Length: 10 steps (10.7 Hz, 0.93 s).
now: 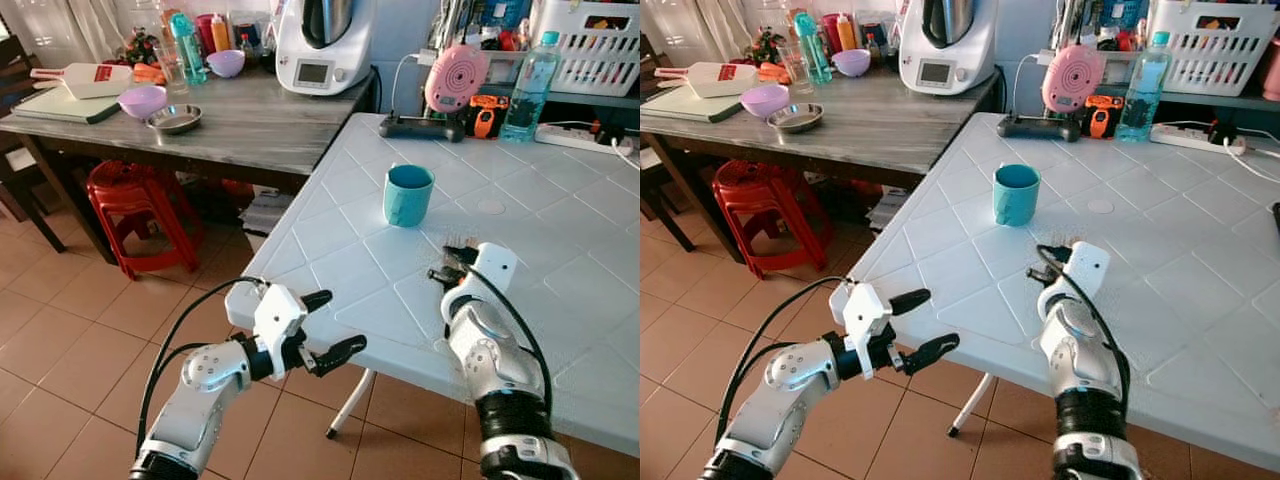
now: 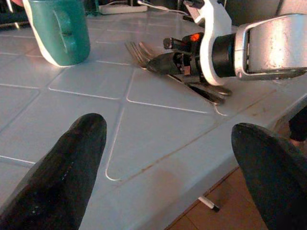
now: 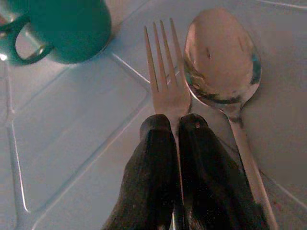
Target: Setting the table
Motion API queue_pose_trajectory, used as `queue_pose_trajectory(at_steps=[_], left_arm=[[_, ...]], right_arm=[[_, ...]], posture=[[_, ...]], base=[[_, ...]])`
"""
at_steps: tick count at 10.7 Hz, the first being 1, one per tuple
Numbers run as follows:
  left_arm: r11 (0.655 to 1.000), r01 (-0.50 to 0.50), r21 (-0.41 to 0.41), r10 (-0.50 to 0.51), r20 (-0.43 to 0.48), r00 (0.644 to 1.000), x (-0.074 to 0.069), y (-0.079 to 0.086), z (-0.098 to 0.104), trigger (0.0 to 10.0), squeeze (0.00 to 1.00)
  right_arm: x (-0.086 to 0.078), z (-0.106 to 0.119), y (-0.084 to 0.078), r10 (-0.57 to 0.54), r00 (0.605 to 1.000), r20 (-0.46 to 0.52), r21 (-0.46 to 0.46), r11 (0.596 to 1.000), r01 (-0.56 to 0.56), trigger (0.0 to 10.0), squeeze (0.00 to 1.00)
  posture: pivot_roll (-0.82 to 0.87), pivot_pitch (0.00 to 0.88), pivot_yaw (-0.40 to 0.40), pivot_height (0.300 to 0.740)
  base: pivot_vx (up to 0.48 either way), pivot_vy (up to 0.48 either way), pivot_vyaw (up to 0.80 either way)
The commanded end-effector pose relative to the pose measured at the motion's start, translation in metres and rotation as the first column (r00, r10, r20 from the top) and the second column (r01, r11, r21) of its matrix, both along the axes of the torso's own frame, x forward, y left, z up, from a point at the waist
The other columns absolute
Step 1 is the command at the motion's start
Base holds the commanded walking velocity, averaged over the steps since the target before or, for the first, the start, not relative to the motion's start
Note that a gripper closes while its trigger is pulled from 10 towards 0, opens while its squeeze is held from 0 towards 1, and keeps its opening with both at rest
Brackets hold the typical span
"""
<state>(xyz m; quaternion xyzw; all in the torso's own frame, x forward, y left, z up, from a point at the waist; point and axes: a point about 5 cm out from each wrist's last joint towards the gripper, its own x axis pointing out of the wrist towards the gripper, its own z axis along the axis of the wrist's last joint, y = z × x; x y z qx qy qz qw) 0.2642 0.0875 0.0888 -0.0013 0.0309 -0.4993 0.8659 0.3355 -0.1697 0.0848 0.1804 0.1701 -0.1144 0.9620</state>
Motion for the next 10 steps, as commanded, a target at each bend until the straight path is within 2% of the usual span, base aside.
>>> queue_pose_trajectory(at_steps=[1,3,4,6,7,8,9,10], left_arm=[[1.000,0.010,0.014,-0.010,0.024,1.000,-0.001,0.000,0.003,10.0,0.00],[1.000,-0.007,0.019,0.006,0.029,1.000,-0.001,0.000,0.003,10.0,0.00],[0.997,-0.068,0.020,0.067,0.049,0.997,0.005,0.002,0.005,10.0,0.00],[0.991,-0.132,0.009,0.131,0.076,0.988,0.011,0.004,0.008,10.0,0.00],[0.991,-0.137,0.009,0.136,0.075,0.988,0.012,0.004,0.008,10.0,0.00],[0.990,-0.142,0.007,0.141,0.075,0.987,0.012,0.004,0.008,10.0,0.00],[0.988,-0.156,0.005,0.155,0.076,0.985,0.013,0.005,0.008,10.0,0.00],[0.988,-0.157,0.006,0.157,0.076,0.985,0.013,0.006,0.008,10.0,0.00]], right_arm=[[-0.004,-0.019,0.019,0.044,0.995,-0.093,0.069,0.997,-0.038,0.0,0.00],[0.004,-0.009,0.032,0.069,0.997,-0.032,0.033,0.997,-0.068,0.0,0.00],[0.009,0.000,0.041,0.128,0.992,0.006,-0.038,0.991,-0.128,0.0,0.00],[0.013,0.002,0.054,0.186,0.983,0.006,-0.112,0.977,-0.184,0.7,0.00],[0.013,-0.002,0.054,0.180,0.983,-0.027,-0.152,0.971,-0.183,2.7,0.00],[0.012,-0.004,0.053,0.169,0.985,-0.036,-0.165,0.971,-0.172,9.8,0.16],[0.014,0.002,0.052,0.177,0.984,0.013,-0.170,0.970,-0.172,10.0,1.00],[0.014,0.005,0.053,0.180,0.983,0.027,-0.186,0.967,-0.172,10.0,1.00]], posture=[[0.01,0.001,0.077,0.740],[0.02,0.002,0.077,0.740],[0.02,0.004,0.075,0.740],[0.02,0.002,0.069,0.740],[0.02,0.001,0.066,0.740],[0.02,0.000,0.065,0.740],[0.02,0.000,0.064,0.740],[0.02,0.000,0.064,0.740]], base=[[0.000,0.000,0.00],[0.000,0.000,0.00],[0.000,0.000,0.00],[0.000,0.000,0.00],[0.000,0.000,0.00],[0.000,0.000,0.00],[0.000,0.000,0.00],[0.000,0.000,0.00]])
